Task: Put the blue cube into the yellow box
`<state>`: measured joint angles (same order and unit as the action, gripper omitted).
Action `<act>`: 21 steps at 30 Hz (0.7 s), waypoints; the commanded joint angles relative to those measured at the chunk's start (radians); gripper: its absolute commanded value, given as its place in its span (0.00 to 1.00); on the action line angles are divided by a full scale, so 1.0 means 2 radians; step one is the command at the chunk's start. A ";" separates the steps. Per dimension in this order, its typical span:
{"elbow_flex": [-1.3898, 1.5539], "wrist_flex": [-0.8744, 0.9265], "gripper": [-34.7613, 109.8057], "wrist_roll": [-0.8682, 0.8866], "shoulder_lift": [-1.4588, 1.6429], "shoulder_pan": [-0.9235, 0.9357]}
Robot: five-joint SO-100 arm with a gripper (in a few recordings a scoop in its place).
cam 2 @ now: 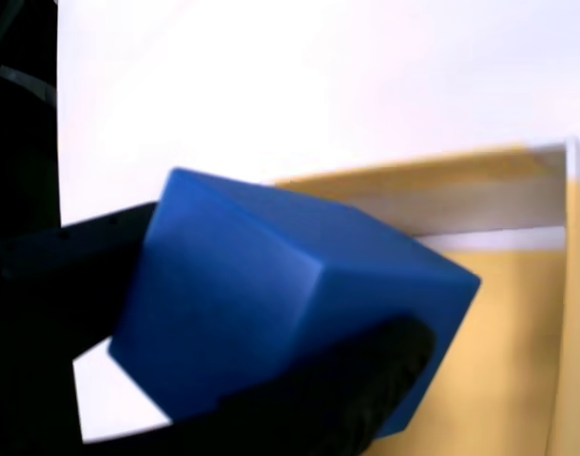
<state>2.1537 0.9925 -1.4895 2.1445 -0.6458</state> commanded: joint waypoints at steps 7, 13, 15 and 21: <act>0.041 -0.051 0.34 0.010 0.031 -0.002; 0.077 -0.087 0.34 0.011 0.015 0.000; 0.091 -0.100 0.34 0.012 0.008 0.002; 0.119 -0.131 0.34 0.016 -0.009 0.000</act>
<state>2.4022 0.7670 -1.4527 2.1077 -0.6274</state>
